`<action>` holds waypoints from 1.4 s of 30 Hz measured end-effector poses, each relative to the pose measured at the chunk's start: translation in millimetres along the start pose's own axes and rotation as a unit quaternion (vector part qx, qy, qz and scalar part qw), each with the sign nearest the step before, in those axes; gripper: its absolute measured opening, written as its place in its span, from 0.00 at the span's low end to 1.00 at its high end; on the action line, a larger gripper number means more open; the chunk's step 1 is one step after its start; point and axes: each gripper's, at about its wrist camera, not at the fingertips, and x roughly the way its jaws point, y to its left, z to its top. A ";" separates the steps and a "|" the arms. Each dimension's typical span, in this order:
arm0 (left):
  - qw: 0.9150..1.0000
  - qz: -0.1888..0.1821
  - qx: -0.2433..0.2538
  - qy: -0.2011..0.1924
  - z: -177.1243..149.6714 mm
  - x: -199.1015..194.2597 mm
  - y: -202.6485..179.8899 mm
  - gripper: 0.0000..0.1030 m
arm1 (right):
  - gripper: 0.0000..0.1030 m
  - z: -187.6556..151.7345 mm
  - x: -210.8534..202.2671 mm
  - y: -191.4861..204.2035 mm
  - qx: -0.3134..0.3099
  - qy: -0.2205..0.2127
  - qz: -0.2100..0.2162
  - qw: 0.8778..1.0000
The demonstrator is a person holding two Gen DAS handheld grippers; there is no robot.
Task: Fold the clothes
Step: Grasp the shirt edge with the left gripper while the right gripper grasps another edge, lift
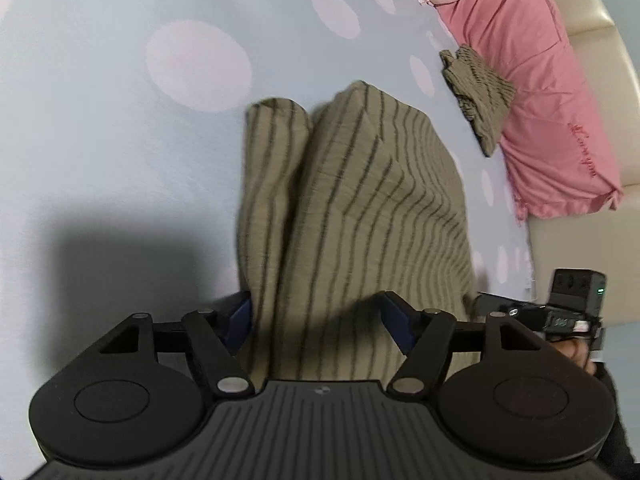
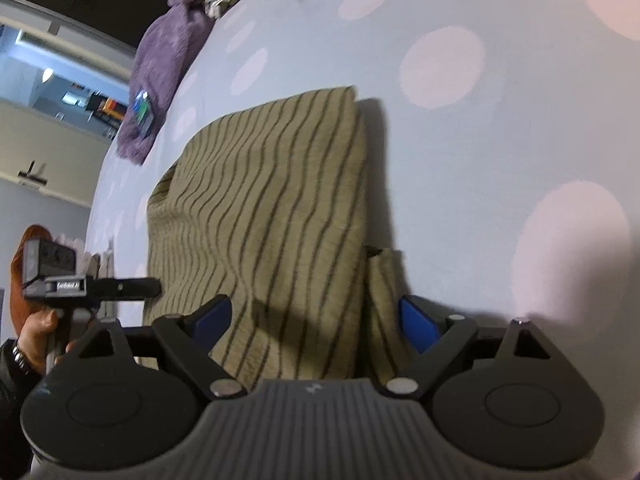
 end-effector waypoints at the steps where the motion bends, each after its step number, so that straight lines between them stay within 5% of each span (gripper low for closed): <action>1: 1.000 -0.009 -0.003 0.003 0.7 3.5 -0.2 0.64 | 0.89 1.0 2.3 1.1 -0.003 0.004 0.004 1.000; 4: 0.999 -0.029 -0.003 0.013 0.9 16.1 -1.2 0.64 | 0.86 1.6 14.2 2.6 0.002 0.011 0.030 0.999; 6: 0.999 -0.036 -0.001 0.013 0.0 21.4 -0.9 0.62 | 0.66 1.3 22.4 1.0 0.015 0.015 0.049 0.999; 8: 0.999 -0.044 -0.008 0.010 -0.1 23.2 2.5 0.54 | 0.44 1.0 30.5 -0.6 0.028 0.018 0.067 0.997; 14: 0.995 -0.090 -0.051 0.008 -3.4 16.6 23.1 0.19 | 0.17 -7.9 30.6 -15.1 0.073 0.012 0.129 0.989; 18: 0.991 -0.125 -0.044 -0.003 -6.9 5.9 20.1 0.10 | 0.15 -13.1 21.6 -8.0 0.071 0.002 0.149 0.986; 28: 0.979 -0.195 -0.026 -0.056 -16.4 -68.6 -11.7 0.09 | 0.14 -14.0 -30.5 32.9 0.069 -0.046 0.212 0.974; 42: 0.972 -0.172 0.038 -0.157 -46.5 -255.6 -64.5 0.09 | 0.14 -15.6 -83.1 184.9 -0.015 -0.066 0.275 0.959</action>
